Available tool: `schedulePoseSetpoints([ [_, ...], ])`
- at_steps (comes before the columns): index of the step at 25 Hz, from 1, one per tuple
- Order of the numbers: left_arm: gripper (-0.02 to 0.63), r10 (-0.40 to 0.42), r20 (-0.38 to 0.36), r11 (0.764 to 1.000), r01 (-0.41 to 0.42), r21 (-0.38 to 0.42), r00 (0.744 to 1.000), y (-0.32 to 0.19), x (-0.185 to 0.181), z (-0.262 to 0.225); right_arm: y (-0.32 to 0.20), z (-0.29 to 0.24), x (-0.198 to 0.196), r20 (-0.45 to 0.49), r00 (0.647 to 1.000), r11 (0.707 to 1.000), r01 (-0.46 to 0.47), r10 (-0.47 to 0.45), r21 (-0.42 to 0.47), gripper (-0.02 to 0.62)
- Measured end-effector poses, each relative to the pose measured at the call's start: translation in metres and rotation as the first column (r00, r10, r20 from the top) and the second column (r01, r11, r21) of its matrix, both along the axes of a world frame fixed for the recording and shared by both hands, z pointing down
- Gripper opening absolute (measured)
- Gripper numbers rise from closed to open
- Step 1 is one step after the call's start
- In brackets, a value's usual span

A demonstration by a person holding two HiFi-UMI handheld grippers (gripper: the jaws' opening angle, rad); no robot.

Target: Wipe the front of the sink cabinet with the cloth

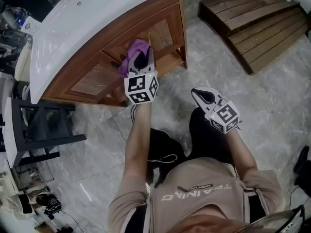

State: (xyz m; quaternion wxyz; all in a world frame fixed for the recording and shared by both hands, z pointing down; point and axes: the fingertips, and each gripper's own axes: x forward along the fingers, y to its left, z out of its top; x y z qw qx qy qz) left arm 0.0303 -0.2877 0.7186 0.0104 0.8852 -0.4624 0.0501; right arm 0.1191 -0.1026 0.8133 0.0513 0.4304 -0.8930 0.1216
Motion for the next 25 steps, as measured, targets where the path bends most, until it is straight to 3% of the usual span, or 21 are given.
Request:
schedulePoseSetpoints([
  [5, 0.037, 0.038, -0.037, 0.999, -0.039, -0.011, 0.999, -0.012, 0.023, 0.004, 0.003, 0.002, 0.014, -0.008, 0.999, 0.999, -0.040, 0.040, -0.001, 0.012],
  [15, 0.037, 0.191, -0.123, 0.979, -0.198, -0.046, 0.974, -0.017, 0.085, -0.001, 0.008, 0.000, 0.035, -0.037, 0.994, 0.995, -0.104, 0.104, -0.001, 0.012],
  [20, 0.037, 0.271, -0.174, 0.957, -0.284, -0.059, 0.947, -0.020, 0.123, 0.001, 0.008, -0.002, 0.049, -0.052, 0.989, 0.990, -0.140, 0.140, 0.002, 0.012],
  [25, 0.037, 0.349, -0.173, 0.931, -0.362, -0.048, 0.921, -0.017, 0.164, -0.005, 0.012, -0.003, 0.066, -0.065, 0.982, 0.984, -0.179, 0.179, -0.002, 0.012],
])
